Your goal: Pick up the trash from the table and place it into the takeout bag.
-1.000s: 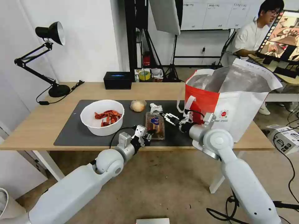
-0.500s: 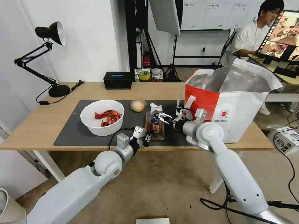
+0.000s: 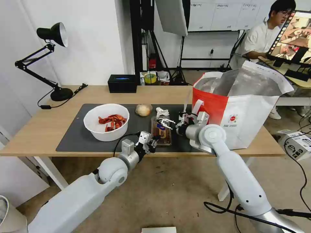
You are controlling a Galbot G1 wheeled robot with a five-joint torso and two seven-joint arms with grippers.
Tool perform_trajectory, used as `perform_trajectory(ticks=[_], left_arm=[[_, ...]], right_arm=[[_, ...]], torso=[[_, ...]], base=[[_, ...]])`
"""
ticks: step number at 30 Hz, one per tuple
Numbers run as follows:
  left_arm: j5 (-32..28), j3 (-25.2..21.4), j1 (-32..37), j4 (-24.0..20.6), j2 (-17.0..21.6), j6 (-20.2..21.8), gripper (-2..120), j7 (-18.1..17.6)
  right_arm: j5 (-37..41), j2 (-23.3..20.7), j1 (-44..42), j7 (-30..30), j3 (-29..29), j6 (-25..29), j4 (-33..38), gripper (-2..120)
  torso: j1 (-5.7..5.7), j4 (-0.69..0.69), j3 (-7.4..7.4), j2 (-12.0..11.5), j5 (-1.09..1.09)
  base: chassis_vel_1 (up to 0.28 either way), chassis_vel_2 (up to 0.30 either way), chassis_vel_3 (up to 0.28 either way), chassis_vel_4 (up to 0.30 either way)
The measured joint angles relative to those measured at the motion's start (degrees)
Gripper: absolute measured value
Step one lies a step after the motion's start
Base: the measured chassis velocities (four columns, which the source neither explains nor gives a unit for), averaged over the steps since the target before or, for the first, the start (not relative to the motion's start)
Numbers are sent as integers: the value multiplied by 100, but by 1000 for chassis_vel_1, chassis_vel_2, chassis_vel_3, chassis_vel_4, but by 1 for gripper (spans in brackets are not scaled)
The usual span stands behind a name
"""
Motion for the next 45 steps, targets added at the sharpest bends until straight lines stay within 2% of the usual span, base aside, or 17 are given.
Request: perform_trajectory(ticks=[36,38,41,42,45], left_arm=[[-3,-40,130,-22,14,-178,0,50],[-4,-46,131,-27,15,-180,0,51],[-5,-56,130,-43,16,-185,0,51],[-5,-56,130,-43,16,-185,0,51],[-9,-62,130,-52,14,-190,0,52]], right_arm=[[16,272,468,-237,-413,-69,-726,100],[13,273,474,-236,-425,-66,-743,96],[6,245,451,-237,-438,-62,-738,80],[6,245,451,-237,-438,-62,-738,80],[0,191,411,-240,-441,-60,-711,68]], torso=[[0,-1,-1,1,-1],[0,-2,-1,1,-1],[0,-2,-1,1,0],[0,-2,-1,1,0],[0,-2,-1,1,0]], base=[[0,0,0,0],[0,0,0,0],[0,0,0,0],[0,0,0,0],[0,0,0,0]])
